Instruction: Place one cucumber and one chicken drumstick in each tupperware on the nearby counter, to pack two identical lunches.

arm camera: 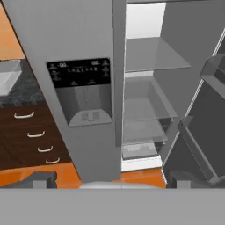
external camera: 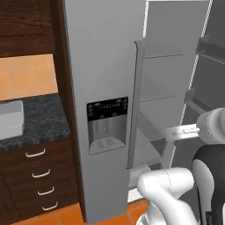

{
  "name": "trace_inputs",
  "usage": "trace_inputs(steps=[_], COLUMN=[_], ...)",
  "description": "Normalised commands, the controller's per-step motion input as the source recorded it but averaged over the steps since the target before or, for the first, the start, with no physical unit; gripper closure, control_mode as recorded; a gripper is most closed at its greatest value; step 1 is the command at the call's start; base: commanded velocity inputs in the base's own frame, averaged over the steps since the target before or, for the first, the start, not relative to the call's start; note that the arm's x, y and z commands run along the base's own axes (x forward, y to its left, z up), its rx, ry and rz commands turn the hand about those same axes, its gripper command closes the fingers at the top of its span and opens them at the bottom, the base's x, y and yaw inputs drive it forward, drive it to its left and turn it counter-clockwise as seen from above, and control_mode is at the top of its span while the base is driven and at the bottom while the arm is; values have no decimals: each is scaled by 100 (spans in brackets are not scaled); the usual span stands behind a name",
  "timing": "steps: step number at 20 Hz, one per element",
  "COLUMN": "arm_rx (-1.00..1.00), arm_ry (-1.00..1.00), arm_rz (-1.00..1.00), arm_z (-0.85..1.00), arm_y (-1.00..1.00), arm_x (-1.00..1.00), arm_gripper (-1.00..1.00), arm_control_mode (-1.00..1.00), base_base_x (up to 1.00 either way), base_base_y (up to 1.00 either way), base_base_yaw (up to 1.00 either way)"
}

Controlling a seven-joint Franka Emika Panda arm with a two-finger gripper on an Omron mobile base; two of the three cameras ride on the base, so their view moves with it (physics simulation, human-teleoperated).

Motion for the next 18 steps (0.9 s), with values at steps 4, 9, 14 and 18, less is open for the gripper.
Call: trace_inputs(steps=[4,9,14,18], arm_rx=[0,0,0,0], arm_ry=[0,0,0,0], arm_rz=[0,0,0,0], arm_z=[0,0,0,0], arm_y=[0,0,0,0], arm_x=[0,0,0,0], arm_gripper=[-100,-100,-100,-100], arm_control_mode=[100,100,100,100], base_base_x=[62,62,26,52], base_base_y=[-4,-29,-44,-39], base_base_yaw=[1,1,4,5])
